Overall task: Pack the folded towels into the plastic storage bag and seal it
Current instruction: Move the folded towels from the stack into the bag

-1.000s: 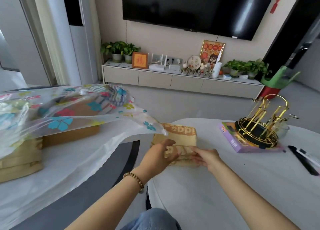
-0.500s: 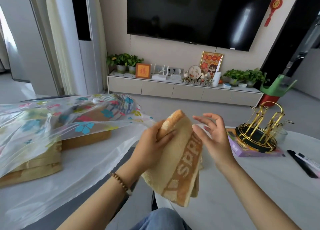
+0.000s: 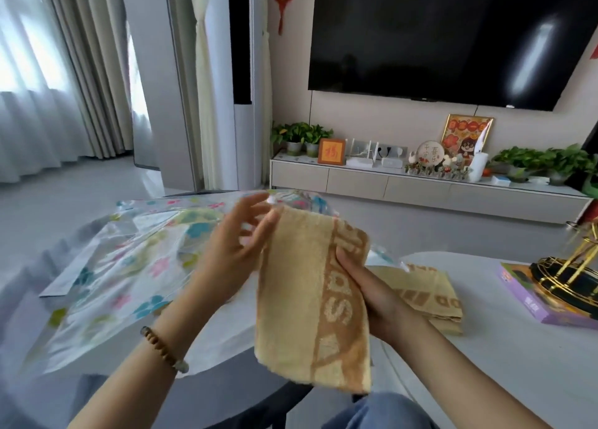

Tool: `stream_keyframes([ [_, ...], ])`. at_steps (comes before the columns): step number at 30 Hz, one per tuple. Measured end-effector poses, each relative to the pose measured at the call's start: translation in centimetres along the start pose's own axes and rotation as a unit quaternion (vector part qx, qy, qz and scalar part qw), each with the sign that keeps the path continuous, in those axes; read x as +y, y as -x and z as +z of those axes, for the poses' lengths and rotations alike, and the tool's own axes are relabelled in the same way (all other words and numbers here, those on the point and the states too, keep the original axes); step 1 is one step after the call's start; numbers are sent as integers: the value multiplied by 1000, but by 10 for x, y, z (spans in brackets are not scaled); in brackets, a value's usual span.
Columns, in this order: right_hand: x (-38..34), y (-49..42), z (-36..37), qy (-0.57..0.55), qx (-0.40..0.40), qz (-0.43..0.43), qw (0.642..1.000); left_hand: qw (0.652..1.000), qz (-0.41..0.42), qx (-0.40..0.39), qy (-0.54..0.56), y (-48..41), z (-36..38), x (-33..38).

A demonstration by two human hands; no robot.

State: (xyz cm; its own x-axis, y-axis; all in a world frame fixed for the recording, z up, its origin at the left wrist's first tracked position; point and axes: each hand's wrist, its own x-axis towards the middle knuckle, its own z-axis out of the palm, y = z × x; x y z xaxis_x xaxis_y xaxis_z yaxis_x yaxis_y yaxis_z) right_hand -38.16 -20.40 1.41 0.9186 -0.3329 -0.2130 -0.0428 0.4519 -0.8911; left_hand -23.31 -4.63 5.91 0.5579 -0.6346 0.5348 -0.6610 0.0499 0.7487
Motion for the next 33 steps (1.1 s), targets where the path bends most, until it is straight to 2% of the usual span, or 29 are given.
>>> stream_keyframes([
  [2, 14, -6, -1, 10, 8, 35, 999, 993, 11, 28, -118, 10, -24, -28],
  [7, 50, -16, 0, 37, -21, 123, 991, 942, 0, -108, -318, 39, -51, -88],
  [9, 63, -24, 3, 36, -16, 145, 989, 934, -21, -93, -343, 41, -57, -105],
  [12, 76, -44, 16, 25, -11, 168, 985, 946, -52, -43, -318, 28, -69, -115],
  [16, 83, -87, 41, 21, 31, 168, 985, 974, -75, -32, -211, 10, -79, -110],
  [20, 78, -142, 66, -47, 68, 108, 991, 982, -52, 2, -183, -3, -85, -103],
  [22, 73, -164, 70, -75, 121, 55, 988, 984, -56, 11, -167, -10, -87, -100],
  [25, 78, -178, 61, -4, 235, 40, 971, 986, -69, 10, -153, -14, -85, -99],
  [28, 88, -173, 47, 11, 193, 77, 978, 984, -65, 3, -164, -12, -84, -102],
  [33, 76, -143, 16, 14, 90, 87, 992, 977, -52, -11, -206, -6, -75, -108],
])
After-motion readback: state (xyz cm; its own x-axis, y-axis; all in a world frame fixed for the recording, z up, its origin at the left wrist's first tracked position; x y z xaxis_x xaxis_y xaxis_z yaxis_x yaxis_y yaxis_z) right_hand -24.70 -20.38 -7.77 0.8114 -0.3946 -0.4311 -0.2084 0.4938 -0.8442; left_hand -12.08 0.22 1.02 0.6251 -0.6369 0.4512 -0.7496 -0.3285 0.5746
